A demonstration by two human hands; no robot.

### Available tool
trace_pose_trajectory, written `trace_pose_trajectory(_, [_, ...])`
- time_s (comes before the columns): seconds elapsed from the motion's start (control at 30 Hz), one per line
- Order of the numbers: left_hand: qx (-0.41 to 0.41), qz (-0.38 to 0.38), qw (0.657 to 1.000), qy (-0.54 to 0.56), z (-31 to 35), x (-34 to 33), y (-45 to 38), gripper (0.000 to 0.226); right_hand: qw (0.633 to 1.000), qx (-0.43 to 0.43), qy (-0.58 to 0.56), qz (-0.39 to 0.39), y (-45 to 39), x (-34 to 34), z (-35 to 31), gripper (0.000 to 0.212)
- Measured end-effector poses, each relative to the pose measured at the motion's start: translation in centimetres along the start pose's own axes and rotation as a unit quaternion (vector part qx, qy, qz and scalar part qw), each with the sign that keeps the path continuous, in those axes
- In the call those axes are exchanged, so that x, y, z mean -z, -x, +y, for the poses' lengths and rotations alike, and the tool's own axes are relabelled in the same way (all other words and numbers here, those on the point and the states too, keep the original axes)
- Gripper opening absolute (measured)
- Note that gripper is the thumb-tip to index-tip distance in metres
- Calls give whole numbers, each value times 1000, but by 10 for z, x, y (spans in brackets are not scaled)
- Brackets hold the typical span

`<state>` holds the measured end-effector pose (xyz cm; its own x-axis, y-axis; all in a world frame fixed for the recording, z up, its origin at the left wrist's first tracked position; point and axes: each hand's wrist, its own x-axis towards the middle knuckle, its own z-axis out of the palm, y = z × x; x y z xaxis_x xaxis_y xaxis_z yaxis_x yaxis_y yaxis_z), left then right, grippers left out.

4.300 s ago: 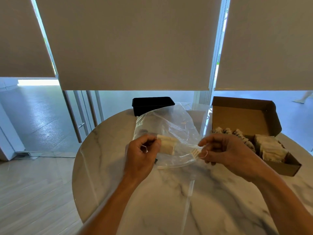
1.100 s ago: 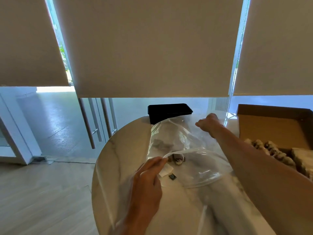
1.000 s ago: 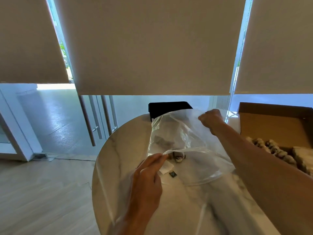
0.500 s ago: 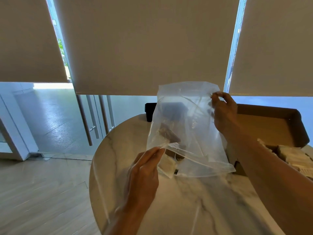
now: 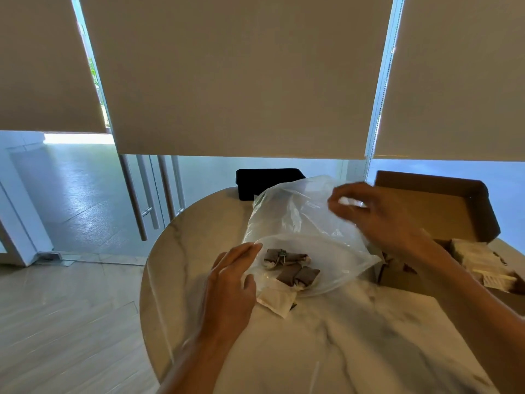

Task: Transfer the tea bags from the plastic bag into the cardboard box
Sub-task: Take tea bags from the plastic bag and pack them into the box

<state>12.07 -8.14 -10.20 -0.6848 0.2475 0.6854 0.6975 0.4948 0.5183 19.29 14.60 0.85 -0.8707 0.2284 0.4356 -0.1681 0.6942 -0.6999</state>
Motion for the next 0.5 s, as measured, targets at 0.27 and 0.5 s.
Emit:
trace_pose_trajectory(0.27, [43, -22, 998, 28, 2, 1, 1, 57, 964, 39, 251, -73, 60, -22, 30, 41])
trace_pose_trajectory(0.5, [79, -22, 996, -47, 15, 7, 12, 12, 964, 42, 251, -81, 65, -25, 35, 76])
